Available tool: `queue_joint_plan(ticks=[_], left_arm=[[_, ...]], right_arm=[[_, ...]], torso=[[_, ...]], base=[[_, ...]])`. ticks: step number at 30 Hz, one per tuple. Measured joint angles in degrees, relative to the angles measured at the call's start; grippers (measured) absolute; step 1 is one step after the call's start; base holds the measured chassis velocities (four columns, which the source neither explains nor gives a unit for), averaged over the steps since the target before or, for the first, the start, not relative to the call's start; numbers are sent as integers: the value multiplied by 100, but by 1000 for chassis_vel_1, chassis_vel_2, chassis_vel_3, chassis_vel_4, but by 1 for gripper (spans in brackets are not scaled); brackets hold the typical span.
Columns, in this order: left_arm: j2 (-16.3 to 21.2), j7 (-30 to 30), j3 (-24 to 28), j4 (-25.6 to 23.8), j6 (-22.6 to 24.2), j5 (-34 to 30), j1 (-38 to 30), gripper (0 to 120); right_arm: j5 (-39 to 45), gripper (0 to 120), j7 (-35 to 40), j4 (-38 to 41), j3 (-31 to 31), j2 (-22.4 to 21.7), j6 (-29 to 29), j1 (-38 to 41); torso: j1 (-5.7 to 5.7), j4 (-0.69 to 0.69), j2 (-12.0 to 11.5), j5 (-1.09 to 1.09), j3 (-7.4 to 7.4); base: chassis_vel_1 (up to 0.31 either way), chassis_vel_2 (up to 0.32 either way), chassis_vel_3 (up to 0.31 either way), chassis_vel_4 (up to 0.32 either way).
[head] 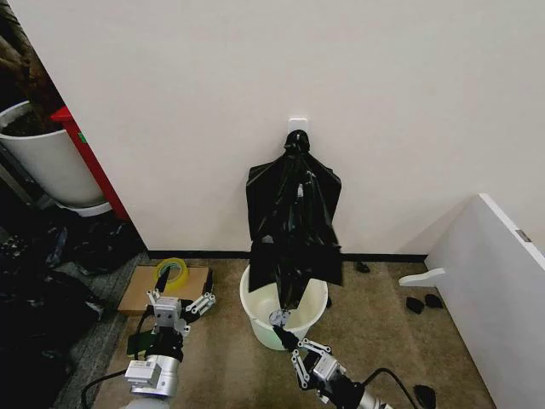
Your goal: Place the garbage bag over the trash bin.
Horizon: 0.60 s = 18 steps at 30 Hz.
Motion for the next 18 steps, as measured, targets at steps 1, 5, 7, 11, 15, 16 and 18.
queue_joint_plan(ticks=[1, 5, 7, 11, 15, 16, 18], left_arm=[[0, 0, 0, 0, 0, 0, 0, 100], [193, 17, 110, -173, 53, -7, -36, 100], [486, 62, 219, -348, 128, -61, -134, 100], [1064, 143, 365, -581, 287, -269, -433, 100], [1976, 246, 490, -821, 466, -590, -831, 100], [2273, 290, 527, -896, 509, -696, -945, 100], [2865, 378, 687, -1020, 622, -1016, -1291, 100]], right_arm=[[0, 0, 0, 0, 0, 0, 0, 0], [72, 0, 321, 17, -7, 27, -189, 137], [53, 0, 560, 40, -2, 47, -334, 248], [55, 0, 866, 64, -2, 81, -540, 369], [-30, 0, 1017, 27, -42, 115, -660, 535], [-101, 0, 1051, -5, -69, 136, -682, 598], [-304, 0, 1103, -81, -77, 234, -691, 689]], torso=[[0, 0, 0, 0, 0], [0, 0, 0, 0, 0], [0, 0, 0, 0, 0], [0, 0, 0, -1, 0], [0, -2, 0, -2, 0], [0, 2, 0, 0, 0], [0, 0, 0, -1, 0]], base=[[0, 0, 0, 0], [0, 0, 0, 0], [0, 0, 0, 0], [0, 0, 0, 0], [0, 0, 0, 0], [0, 0, 0, 0], [0, 0, 0, 0]])
